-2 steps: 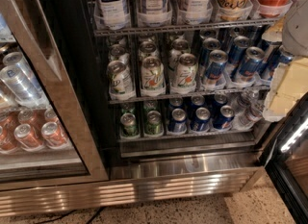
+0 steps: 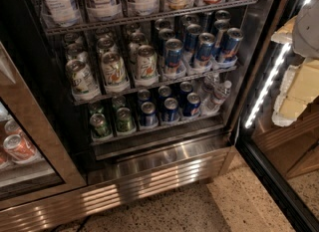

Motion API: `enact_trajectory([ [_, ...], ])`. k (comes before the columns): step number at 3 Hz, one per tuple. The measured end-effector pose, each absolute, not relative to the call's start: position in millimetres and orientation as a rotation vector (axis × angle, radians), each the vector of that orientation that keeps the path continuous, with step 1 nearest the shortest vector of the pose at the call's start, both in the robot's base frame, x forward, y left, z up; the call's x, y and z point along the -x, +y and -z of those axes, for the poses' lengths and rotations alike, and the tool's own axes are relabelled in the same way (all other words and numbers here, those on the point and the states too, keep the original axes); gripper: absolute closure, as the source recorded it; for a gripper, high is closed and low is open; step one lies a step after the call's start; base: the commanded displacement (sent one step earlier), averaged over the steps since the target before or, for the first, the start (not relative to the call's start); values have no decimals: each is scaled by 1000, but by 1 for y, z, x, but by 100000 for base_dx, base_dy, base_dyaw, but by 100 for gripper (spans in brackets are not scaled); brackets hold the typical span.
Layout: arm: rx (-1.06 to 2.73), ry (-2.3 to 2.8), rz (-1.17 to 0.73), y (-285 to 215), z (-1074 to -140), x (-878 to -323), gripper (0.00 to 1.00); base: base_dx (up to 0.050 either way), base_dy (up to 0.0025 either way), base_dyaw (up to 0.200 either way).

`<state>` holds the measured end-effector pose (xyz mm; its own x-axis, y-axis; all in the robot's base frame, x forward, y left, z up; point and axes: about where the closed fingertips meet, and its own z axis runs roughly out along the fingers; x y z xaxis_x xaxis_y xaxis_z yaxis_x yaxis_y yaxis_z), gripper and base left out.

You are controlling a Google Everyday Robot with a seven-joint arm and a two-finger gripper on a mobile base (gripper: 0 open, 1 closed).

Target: Close right fridge door

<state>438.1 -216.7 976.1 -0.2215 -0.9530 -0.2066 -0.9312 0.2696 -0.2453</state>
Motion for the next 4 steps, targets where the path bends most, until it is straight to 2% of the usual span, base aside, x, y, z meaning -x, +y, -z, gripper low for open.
enact_trajectory([
  [4,1725,2232,98,-217,-976,-438,0,-5000,0,1],
])
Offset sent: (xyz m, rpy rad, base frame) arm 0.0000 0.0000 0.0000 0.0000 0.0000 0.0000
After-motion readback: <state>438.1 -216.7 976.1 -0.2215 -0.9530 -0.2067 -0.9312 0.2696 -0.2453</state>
